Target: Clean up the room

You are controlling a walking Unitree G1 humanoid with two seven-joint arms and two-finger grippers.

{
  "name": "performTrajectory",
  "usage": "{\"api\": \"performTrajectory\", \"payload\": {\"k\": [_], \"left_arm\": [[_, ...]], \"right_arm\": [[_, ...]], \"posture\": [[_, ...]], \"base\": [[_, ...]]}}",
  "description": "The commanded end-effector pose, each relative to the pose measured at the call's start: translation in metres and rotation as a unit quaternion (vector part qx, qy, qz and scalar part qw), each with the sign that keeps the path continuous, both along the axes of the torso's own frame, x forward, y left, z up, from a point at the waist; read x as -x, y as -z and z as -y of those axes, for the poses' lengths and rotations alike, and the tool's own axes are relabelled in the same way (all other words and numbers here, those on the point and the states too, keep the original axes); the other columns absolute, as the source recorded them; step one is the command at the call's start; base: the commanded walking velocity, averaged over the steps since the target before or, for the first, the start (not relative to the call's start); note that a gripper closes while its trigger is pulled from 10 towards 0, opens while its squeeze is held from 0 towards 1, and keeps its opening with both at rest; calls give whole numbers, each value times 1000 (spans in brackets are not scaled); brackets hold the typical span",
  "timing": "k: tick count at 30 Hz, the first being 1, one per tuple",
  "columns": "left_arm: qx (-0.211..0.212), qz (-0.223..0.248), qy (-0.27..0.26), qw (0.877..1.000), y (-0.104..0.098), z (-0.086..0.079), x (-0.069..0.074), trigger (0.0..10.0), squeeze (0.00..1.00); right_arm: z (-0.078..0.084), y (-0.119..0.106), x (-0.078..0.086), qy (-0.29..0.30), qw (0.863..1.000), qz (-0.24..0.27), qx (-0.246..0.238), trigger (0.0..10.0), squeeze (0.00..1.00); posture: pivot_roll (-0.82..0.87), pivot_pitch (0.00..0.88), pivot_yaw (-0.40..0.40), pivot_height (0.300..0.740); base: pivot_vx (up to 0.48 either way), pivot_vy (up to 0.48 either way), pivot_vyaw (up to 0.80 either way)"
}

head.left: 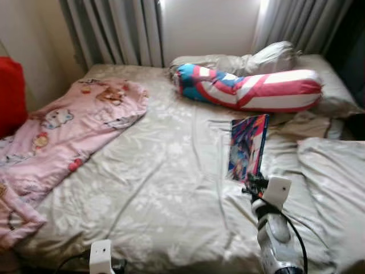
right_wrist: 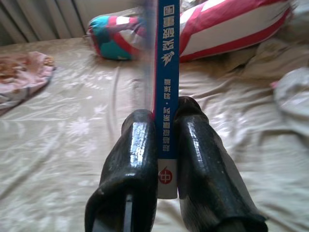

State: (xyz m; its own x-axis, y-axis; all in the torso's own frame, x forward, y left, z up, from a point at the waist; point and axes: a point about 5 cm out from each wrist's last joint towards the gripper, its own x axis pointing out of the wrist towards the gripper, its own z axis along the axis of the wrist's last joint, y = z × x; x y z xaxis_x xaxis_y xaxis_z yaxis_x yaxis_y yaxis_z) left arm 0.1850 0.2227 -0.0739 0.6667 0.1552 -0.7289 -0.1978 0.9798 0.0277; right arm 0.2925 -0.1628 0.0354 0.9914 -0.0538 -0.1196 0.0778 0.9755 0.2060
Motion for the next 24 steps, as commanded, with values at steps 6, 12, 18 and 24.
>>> {"api": "performTrajectory", "payload": {"k": [6,12,18,24], "left_arm": [[-4,3,-1,1000,0,-1,0,10000,0],[-3,5,-4,1000,-1,1,-3,10000,0],[-4,5,-5,1000,-2,0,-4,10000,0],[-4,5,-8,1000,-2,-2,-3,10000,0]], "right_arm": [[-4,-10,-4,-6,1000,28,0,10000,0],[-4,-10,-5,-4,1000,27,-1,10000,0],[-4,-9,-5,-6,1000,21,-4,10000,0],[-4,-10,-5,-7,1000,25,-1,10000,0]], "posture": [[-38,10,-36,740],[-39,24,-37,740],[-39,34,-39,740],[-40,41,-40,740]], "base": [[0,-296,0],[0,-246,0],[0,0,-458],[0,0,-276]]}}
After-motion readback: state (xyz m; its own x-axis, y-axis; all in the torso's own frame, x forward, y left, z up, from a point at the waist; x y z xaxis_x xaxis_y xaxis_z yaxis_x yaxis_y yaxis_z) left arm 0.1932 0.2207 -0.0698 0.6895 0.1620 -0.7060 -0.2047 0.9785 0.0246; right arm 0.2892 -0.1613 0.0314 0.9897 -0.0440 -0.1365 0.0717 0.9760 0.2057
